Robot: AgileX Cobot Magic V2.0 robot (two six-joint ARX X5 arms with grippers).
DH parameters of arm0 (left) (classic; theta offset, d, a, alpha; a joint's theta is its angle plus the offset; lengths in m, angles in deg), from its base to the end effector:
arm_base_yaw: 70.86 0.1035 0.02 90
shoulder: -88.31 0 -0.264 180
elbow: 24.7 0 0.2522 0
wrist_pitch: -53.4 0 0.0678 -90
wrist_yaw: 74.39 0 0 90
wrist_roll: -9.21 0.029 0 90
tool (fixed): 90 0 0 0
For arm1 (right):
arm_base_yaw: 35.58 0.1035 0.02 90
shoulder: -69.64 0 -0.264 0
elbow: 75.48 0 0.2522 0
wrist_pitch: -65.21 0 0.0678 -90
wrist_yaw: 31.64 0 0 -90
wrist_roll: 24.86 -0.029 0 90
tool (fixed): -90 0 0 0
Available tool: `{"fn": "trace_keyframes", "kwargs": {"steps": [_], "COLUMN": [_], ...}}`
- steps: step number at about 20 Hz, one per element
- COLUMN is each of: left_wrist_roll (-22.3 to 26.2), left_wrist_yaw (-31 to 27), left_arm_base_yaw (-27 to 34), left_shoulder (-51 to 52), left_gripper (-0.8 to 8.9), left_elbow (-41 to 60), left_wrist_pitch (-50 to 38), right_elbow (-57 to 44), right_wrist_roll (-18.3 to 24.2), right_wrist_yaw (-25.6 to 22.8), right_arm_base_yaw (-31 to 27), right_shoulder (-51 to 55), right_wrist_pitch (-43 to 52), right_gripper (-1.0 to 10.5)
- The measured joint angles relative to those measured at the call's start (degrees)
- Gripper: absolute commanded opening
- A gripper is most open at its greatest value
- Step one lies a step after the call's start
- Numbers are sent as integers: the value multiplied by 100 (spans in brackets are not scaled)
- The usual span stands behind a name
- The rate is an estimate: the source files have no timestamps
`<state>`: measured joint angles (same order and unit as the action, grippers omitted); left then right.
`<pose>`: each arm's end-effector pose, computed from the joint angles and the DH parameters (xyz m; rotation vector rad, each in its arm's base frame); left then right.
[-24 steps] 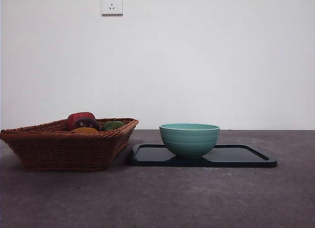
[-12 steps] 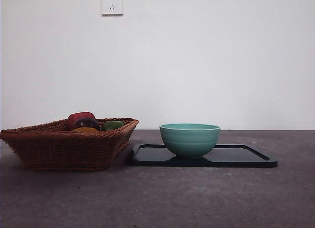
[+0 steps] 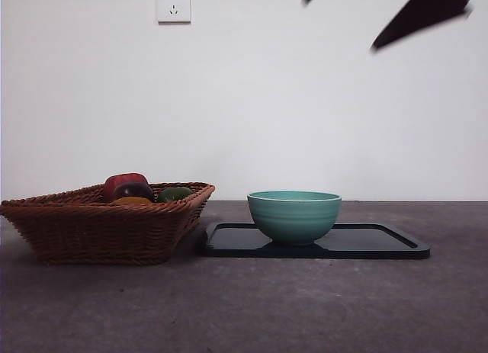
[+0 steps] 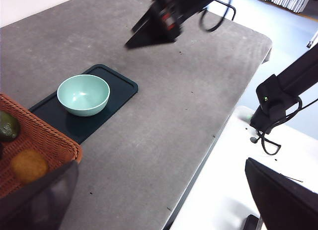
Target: Pick up the wifruite, put it on the bowl, pick up the plate, put it on desk
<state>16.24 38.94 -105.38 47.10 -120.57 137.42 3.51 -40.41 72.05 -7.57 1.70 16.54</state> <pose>0.0343 -0.0376 0.4369 0.1617 0.4709 -1.0186 0.2125 0.1208 0.3379 0.1663 0.7551 0.6051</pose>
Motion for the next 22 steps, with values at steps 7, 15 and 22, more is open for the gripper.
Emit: {"fn": "trace_keyframes", "kwargs": {"steps": [7,15,22], "left_wrist_roll": [-2,0,0], "left_wrist_yaw": [2,2,0], "left_arm_base_yaw": [0,-2,-2], "left_shoulder": [0,0,0], "left_gripper": [563,563,563], "left_elbow": [0,0,0], "left_wrist_pitch": [-2,-2,4], "right_elbow": [833,2583,3115], "right_wrist_roll": [-448,-442,-422], "right_wrist_yaw": [422,413,350], "right_arm_base_yaw": [-313,-820,-1045], "right_shoulder": [-1945,-3967,-4811], "right_wrist_pitch": [-310,-1512,-1663], "right_gripper": [573,544,542]}}
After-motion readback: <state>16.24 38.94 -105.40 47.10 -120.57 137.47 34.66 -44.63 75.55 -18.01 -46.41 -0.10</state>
